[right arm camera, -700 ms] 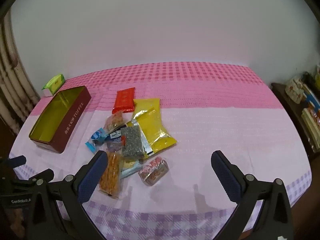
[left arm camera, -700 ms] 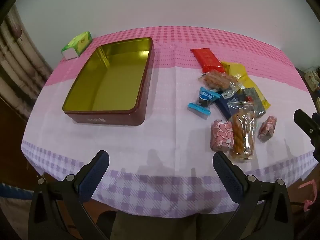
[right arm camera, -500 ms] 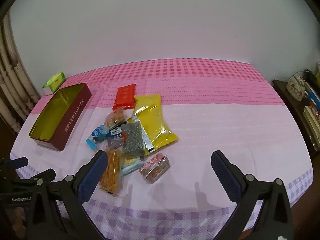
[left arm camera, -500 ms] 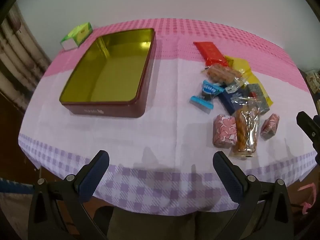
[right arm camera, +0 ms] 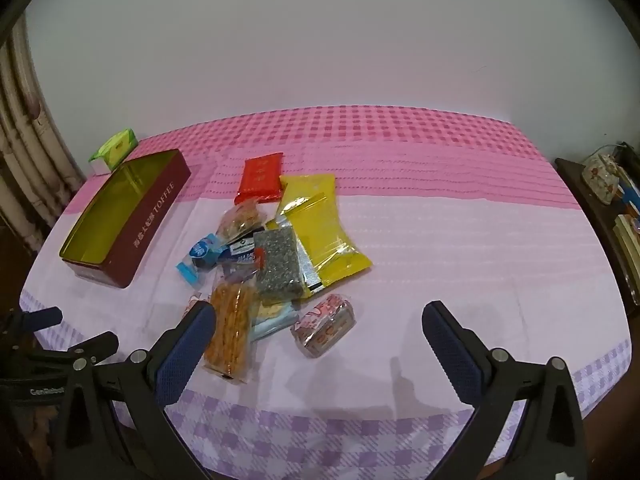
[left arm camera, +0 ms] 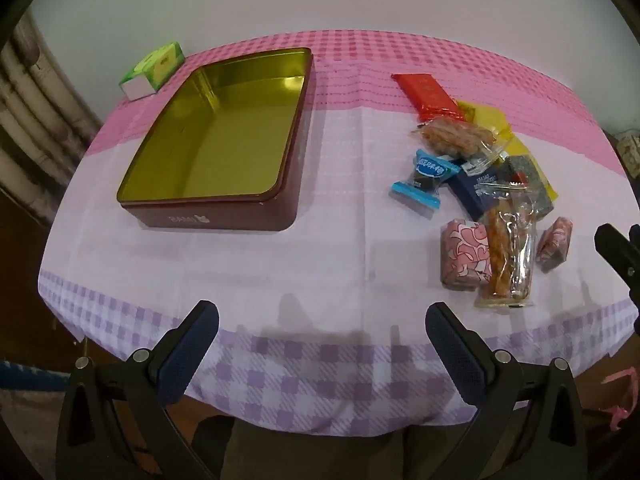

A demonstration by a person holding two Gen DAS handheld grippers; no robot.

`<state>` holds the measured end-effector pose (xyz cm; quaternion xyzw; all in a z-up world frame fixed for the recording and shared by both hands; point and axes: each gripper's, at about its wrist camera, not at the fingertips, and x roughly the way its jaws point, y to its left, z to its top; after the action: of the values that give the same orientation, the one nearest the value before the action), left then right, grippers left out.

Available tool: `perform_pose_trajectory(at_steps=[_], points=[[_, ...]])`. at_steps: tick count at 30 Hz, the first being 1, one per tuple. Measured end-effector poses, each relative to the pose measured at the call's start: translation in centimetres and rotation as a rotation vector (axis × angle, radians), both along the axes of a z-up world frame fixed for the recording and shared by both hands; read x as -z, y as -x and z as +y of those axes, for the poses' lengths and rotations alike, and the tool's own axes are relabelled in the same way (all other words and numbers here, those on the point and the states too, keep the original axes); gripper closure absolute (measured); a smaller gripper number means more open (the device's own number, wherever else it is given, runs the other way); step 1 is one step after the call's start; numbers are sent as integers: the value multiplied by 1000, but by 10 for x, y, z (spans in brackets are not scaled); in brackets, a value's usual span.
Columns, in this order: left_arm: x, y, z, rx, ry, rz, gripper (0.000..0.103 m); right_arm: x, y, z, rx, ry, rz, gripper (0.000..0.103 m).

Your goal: Organize snacks

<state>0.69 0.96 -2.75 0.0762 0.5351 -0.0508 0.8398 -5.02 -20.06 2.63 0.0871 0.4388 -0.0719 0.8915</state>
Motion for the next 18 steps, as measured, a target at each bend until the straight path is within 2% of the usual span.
perform_pose_trajectory(at_steps=[3, 18], points=[[-2, 0, 2, -5, 31, -10, 0, 0, -2, 2, -9, 6, 8, 0], [-2, 2, -4, 22, 0, -12, 0, 2, -4, 6, -21, 9, 27, 1]])
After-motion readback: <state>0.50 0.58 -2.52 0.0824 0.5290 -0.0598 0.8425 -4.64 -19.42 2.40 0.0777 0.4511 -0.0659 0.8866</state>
